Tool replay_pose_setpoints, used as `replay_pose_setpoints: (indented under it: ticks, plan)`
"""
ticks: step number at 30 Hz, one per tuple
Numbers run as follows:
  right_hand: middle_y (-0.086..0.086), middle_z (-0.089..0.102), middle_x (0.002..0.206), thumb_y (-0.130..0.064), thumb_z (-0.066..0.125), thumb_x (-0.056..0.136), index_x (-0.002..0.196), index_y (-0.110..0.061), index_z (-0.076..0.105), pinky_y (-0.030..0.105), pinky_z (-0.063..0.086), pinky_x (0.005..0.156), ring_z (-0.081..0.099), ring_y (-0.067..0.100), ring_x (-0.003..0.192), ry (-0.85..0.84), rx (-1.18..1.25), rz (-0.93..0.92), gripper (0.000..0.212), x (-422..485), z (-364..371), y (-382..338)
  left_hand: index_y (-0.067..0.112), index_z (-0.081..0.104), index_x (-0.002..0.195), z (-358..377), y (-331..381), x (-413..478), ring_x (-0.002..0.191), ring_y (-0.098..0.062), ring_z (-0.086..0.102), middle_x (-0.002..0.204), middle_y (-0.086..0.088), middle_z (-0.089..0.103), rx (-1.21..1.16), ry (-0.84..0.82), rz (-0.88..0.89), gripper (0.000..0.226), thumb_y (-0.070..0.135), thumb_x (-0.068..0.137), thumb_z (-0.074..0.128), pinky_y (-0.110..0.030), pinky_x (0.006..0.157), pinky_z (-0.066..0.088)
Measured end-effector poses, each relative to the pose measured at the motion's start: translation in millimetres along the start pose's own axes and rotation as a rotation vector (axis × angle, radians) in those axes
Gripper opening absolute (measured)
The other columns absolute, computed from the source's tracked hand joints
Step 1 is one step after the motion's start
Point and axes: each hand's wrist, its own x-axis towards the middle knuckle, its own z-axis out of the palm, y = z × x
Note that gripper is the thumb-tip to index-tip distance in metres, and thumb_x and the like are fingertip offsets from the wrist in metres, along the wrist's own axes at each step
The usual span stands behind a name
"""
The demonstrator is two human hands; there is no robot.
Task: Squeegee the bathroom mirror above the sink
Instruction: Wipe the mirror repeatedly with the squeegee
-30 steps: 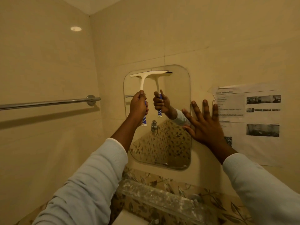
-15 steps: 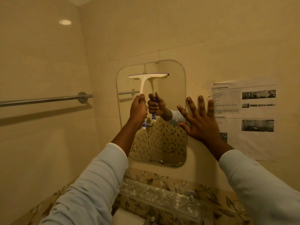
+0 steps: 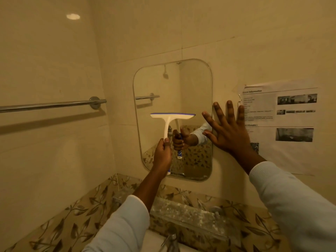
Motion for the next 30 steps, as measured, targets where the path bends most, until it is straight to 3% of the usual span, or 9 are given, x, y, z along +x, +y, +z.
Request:
replay_pose_setpoints:
  ticks: [6,15,20,30]
  plan:
    - [0.013,-0.003,0.177,-0.08,0.023,0.099,0.168,-0.036,0.007,0.075,0.007,0.124,-0.005,0.051,0.16,-0.003,0.011,0.003,0.084,0.2,1.1,0.2,0.025,0.058,0.097,-6.4,-40.7,-24.1,0.052,-0.014,0.038,0.065,0.0,0.046,0.001,-0.038,-0.043,0.031,0.045,0.11,0.038,-0.033,0.053,0.033]
    - [0.014,-0.003,0.177,-0.079,0.023,0.098,0.168,-0.036,0.008,0.075,0.005,0.124,-0.005,0.051,0.16,-0.005,0.006,0.004,0.084,1.2,3.6,0.4,0.031,0.06,0.106,-12.2,-87.0,-62.5,0.05,-0.013,0.038,0.065,0.001,0.046,0.026,-0.106,-0.127,0.024,0.042,0.11,0.039,-0.031,0.053,0.033]
    - [0.014,-0.003,0.177,-0.08,0.023,0.098,0.168,-0.036,0.008,0.074,0.0,0.124,-0.005,0.051,0.16,-0.009,-0.002,0.001,0.085,1.3,2.7,-0.1,0.008,0.057,0.122,-10.2,-115.8,-84.2,0.05,-0.012,0.038,0.064,0.004,0.046,0.055,-0.135,-0.188,0.039,0.041,0.11,0.04,-0.033,0.055,0.033]
    - [0.014,-0.003,0.177,-0.081,0.022,0.097,0.168,-0.035,0.007,0.074,0.005,0.124,-0.005,0.05,0.16,-0.014,0.004,0.006,0.086,1.5,0.8,-0.3,0.018,0.06,0.107,-6.1,-130.3,-114.3,0.057,-0.013,0.046,0.07,-0.001,0.051,0.124,-0.134,-0.228,0.033,0.045,0.107,0.041,-0.03,0.057,0.038]
